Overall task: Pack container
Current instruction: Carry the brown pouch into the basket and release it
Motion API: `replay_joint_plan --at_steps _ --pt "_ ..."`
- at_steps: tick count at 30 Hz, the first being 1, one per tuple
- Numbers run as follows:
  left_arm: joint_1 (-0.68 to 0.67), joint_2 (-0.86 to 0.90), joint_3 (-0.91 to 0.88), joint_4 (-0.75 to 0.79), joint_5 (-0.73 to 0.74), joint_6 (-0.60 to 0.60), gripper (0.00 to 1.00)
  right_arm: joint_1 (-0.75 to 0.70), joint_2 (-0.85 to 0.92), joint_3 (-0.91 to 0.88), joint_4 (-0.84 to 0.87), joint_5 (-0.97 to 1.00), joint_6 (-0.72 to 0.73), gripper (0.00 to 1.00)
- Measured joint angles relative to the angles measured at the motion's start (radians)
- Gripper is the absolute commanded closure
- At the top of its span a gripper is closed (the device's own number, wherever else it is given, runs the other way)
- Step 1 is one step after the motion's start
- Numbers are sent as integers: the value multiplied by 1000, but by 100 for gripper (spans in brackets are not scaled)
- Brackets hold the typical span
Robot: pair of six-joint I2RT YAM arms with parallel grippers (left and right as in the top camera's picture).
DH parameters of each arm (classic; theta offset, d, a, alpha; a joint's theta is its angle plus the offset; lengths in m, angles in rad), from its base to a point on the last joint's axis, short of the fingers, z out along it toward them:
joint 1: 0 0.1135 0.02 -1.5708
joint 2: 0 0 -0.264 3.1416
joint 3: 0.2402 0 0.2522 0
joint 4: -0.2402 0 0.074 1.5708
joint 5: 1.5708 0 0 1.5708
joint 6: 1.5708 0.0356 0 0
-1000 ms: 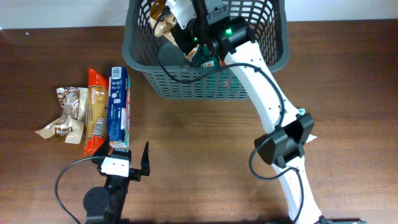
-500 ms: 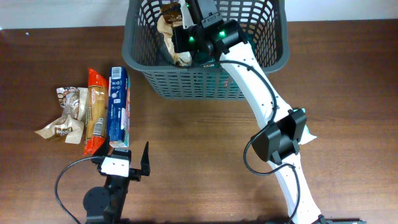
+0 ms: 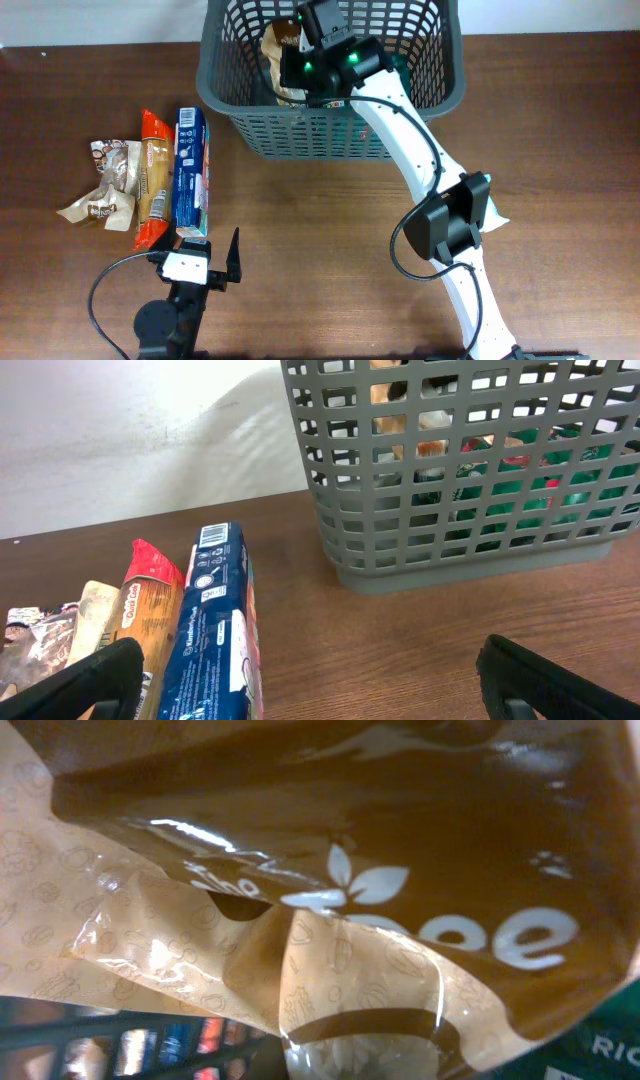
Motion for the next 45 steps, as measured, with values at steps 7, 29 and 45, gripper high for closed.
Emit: replay_joint_plan --at_steps 7,29,45 --pt "0 0 0 0 0 0 1 0 0 -68 2 11 5 49" --pt "0 0 0 0 0 0 1 -162 -127 280 -259 -76 -241 44" --pt "0 0 0 0 0 0 1 -829 -748 -164 -246 -18 -338 38"
